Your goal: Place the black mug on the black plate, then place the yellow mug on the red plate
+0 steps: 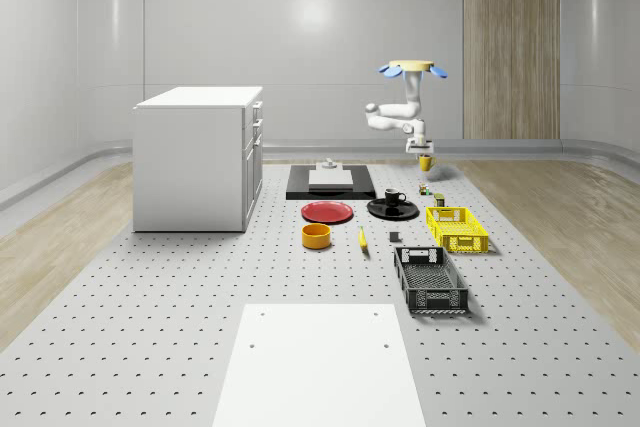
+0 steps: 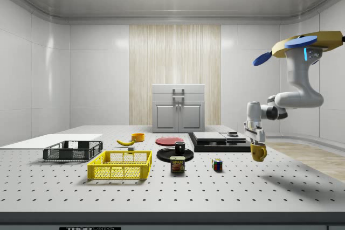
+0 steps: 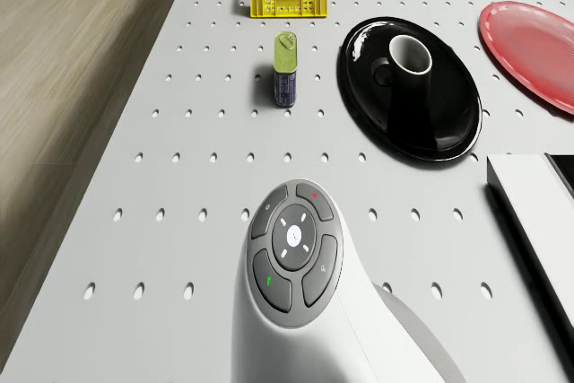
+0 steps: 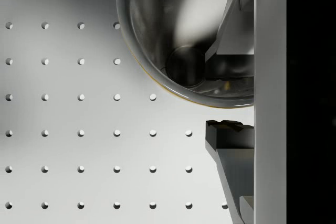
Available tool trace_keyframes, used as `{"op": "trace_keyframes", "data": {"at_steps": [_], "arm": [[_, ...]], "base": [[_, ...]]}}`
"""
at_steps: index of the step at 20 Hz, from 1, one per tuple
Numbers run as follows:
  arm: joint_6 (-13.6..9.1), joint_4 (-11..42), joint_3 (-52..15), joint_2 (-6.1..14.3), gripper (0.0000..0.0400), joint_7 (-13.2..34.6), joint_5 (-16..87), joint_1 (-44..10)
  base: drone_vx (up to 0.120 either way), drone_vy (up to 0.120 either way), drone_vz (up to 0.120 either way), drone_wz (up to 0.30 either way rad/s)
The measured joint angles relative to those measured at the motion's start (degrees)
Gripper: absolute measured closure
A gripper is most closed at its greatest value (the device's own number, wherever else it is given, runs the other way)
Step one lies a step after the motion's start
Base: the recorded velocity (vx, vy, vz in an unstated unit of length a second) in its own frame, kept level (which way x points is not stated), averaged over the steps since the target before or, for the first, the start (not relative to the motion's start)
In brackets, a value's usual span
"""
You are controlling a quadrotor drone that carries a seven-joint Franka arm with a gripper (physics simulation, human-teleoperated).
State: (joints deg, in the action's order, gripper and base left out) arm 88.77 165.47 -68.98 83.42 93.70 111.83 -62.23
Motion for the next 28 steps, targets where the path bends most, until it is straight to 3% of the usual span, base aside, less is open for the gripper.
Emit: {"op": "trace_keyframes", "data": {"at_steps": [9, 28], "arm": [[-0.07, 0.24, -1.06, 0.27, 0.029, 0.17, -1.09, -0.05], [0.55, 0.22, -1.36, 0.97, 0.029, 0.4, -1.55, -0.31]], "base": [[0.12, -0.116, 0.12, 0.0], [0.12, -0.12, 0.011, 0.0]]}}
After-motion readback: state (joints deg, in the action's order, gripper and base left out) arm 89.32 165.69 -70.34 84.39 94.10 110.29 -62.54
